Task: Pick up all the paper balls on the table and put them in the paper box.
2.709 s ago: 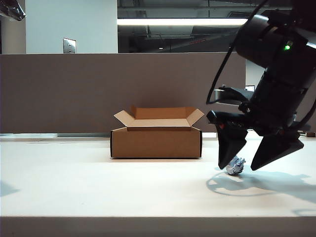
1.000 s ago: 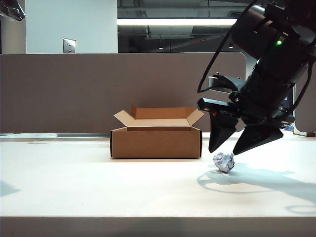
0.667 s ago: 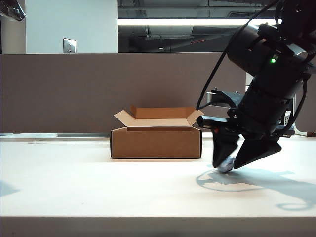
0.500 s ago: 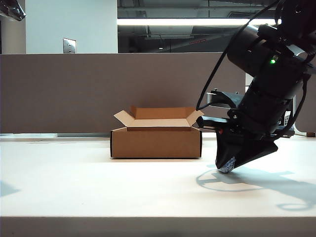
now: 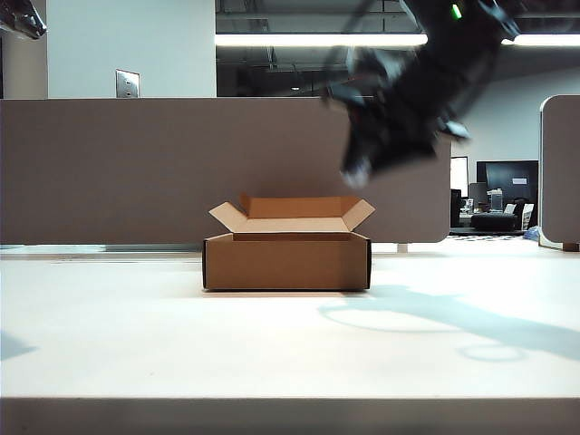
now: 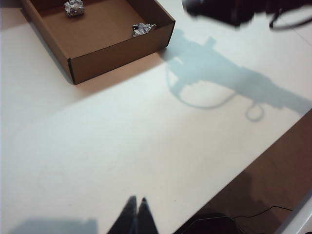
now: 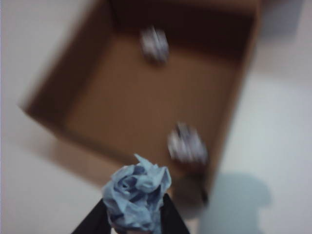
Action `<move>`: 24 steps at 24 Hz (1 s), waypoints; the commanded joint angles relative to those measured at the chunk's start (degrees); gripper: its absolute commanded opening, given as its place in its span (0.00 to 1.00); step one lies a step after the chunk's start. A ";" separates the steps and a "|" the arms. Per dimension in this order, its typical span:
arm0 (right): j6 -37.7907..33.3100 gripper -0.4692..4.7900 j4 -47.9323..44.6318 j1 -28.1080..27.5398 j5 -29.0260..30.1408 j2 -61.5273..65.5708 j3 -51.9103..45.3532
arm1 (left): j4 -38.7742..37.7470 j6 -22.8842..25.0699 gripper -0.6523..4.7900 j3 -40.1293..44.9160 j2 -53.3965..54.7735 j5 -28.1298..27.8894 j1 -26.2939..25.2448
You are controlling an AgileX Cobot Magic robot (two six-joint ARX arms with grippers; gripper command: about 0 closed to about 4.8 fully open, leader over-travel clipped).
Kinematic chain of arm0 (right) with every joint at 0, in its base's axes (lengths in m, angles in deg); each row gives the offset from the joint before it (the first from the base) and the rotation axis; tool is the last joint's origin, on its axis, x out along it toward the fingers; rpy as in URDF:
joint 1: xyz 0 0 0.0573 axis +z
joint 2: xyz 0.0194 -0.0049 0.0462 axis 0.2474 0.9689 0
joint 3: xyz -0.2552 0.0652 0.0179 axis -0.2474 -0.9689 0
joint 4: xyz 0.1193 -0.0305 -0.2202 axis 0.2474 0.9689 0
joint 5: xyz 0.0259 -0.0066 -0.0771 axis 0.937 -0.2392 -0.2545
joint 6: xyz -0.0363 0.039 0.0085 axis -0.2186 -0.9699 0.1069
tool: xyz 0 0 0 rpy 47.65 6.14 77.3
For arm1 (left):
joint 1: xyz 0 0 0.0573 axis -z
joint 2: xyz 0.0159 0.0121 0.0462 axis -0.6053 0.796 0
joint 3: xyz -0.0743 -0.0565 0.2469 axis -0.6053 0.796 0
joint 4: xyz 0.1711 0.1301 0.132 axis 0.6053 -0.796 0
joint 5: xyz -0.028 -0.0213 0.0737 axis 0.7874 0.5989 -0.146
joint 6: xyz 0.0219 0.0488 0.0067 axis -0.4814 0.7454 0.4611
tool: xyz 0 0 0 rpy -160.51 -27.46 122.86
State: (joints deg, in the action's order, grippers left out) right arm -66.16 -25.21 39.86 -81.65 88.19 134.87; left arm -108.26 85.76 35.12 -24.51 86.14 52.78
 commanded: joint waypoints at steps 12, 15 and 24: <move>3.21 0.77 13.33 0.07 2.21 21.40 34.05 | 0.13 0.22 0.12 0.02 -0.11 -0.98 -0.09; 3.21 0.77 13.11 0.07 2.21 21.38 34.38 | 0.09 0.24 0.12 0.02 -0.11 -1.01 -0.09; 4.35 0.75 22.60 -1.40 2.08 7.65 34.62 | 0.04 -0.44 0.11 0.02 -0.94 -10.75 -0.11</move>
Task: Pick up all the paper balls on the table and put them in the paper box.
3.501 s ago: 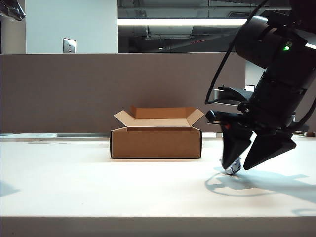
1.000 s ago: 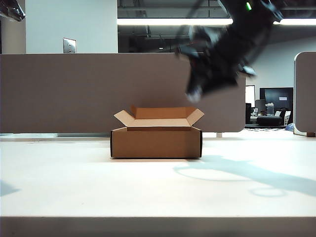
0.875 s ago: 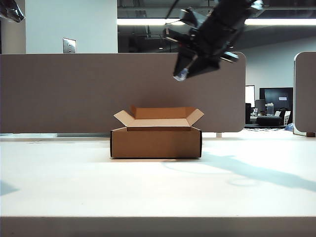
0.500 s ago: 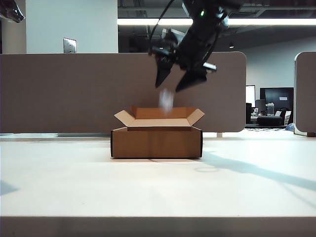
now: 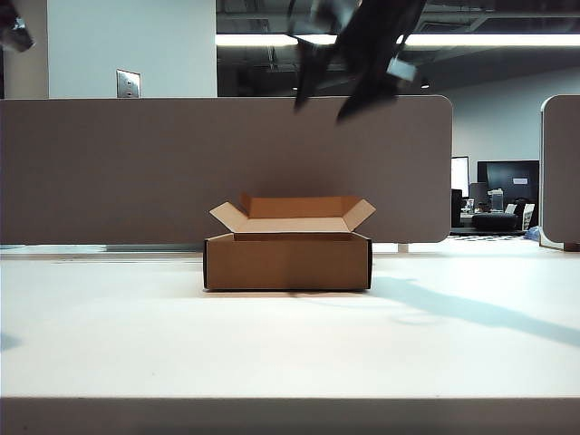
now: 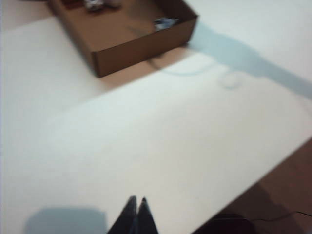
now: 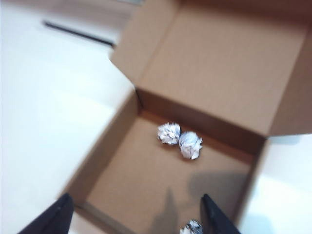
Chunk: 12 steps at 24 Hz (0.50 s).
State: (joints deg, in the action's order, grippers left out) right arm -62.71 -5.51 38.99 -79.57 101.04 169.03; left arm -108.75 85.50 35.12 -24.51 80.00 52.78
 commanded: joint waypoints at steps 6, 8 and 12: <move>1.49 0.64 12.96 -0.76 0.13 -21.18 -1.29 | 1.36 -0.13 0.11 0.09 -9.53 -7.41 -0.09; 1.49 0.64 14.40 -0.74 0.04 -26.82 -3.78 | 1.36 0.02 0.11 0.09 -13.25 -7.67 -0.09; 1.46 0.64 18.21 -0.72 -0.55 -41.07 -11.65 | 2.62 -0.20 0.11 0.09 -21.62 -7.67 -0.11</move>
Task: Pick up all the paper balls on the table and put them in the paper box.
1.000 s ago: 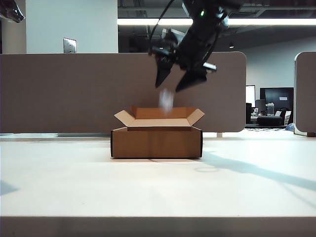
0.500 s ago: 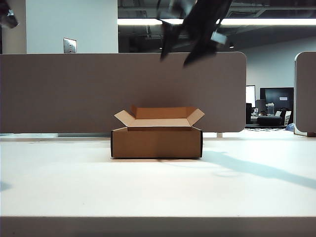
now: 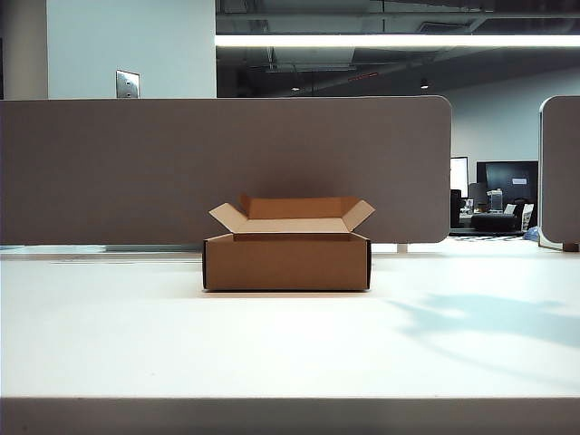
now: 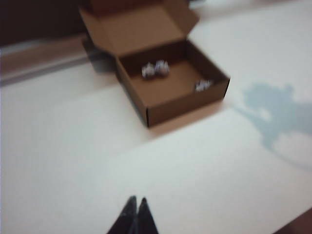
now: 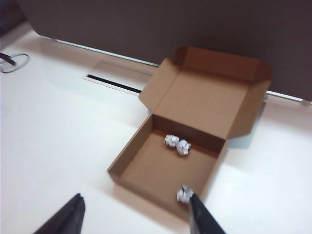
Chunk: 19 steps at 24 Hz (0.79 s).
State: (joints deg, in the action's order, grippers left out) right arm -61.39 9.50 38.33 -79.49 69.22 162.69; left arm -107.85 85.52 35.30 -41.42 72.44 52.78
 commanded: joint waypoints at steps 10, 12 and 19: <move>7.89 0.35 6.10 -0.11 -13.84 -43.95 -29.42 | 7.63 -0.37 0.11 5.09 -10.23 -0.15 -0.13; 7.89 0.34 5.01 -0.13 -17.88 -47.25 -33.57 | 9.33 -0.37 0.11 8.48 -10.16 -1.31 -0.13; 2.43 0.33 -5.22 -0.11 -18.14 -51.67 -48.04 | 17.11 -6.80 0.11 18.86 -8.81 -5.22 -0.13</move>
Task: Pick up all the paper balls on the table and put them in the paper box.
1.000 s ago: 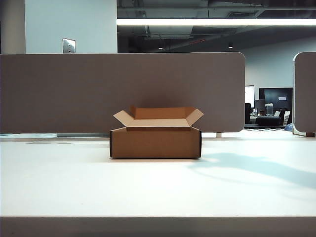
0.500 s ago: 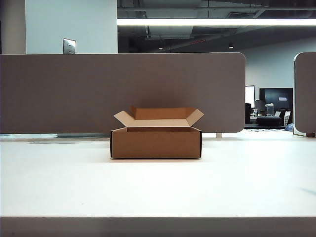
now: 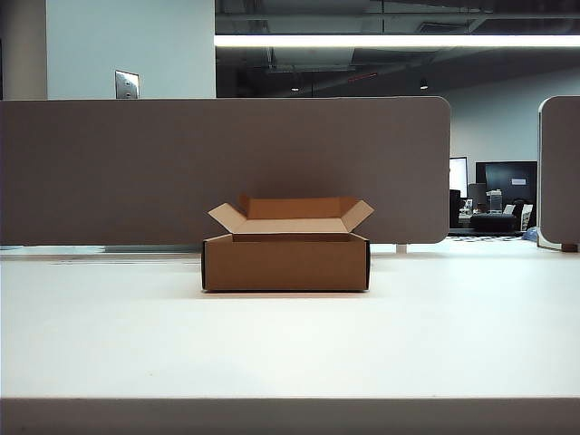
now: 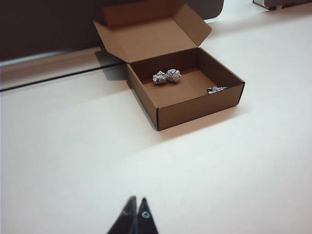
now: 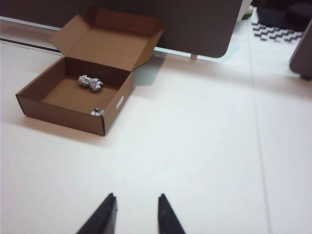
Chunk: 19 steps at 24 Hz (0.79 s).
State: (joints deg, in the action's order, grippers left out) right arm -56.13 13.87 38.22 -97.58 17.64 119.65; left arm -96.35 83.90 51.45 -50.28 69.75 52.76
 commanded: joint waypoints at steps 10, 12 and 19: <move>-1.64 0.22 -31.63 0.07 0.00 -9.31 -30.03 | 20.55 -6.12 0.11 18.36 -7.21 -2.29 -0.11; -1.64 0.22 -34.18 0.07 0.35 -12.39 -34.14 | 22.93 -6.14 0.11 20.72 -8.90 -2.36 -0.11; -1.60 0.13 -39.32 -0.02 -0.17 -21.44 -45.77 | 28.81 -8.02 0.11 31.67 -17.00 -3.82 -0.13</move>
State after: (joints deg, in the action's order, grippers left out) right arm -57.77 -23.87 38.29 -98.17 -3.83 74.26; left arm -69.05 76.03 82.69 -66.47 66.05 52.70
